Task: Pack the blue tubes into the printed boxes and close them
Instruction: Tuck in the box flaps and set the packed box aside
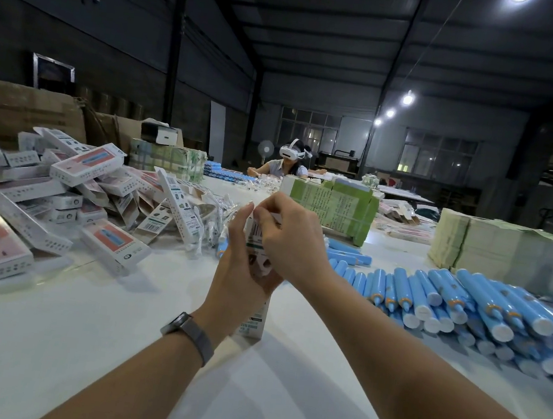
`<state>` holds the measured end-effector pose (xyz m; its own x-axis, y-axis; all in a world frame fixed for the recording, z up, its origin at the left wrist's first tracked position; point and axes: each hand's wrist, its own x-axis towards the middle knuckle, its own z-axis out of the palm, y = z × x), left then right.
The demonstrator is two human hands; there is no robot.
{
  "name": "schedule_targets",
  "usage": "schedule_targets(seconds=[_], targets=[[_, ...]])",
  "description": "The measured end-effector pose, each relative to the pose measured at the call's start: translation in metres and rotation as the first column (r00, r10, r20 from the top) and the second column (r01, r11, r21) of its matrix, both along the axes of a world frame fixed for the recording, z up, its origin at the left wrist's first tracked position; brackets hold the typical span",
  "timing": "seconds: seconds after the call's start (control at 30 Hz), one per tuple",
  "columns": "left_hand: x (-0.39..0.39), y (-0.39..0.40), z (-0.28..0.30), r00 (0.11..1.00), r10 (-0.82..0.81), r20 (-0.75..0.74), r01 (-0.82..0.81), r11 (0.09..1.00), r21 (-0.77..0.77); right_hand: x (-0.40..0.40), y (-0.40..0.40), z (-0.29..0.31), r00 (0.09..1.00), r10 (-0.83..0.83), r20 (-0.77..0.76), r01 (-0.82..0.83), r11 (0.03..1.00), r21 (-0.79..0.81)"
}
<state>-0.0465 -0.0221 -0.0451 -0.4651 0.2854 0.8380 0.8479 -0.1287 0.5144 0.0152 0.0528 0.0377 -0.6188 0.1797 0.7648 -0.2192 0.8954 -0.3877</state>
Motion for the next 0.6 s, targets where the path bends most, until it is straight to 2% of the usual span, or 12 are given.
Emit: schedule_targets(seconds=[0.1,0.3,0.6], targets=[[0.001,0.002,0.000,1.000,-0.017,0.022,0.016,1.000,0.012,-0.001,0.001,0.000,0.999,-0.044,-0.006,0.045,0.998,0.037],[-0.002,0.004,-0.001,0.998,0.011,0.055,-0.012,0.999,0.030,0.002,0.005,0.006,0.998,0.057,0.021,-0.057,0.998,0.029],[-0.003,0.004,-0.002,0.995,-0.015,0.103,0.011,0.999,0.033,0.003,0.010,0.015,0.992,0.101,0.082,-0.107,0.992,0.074]])
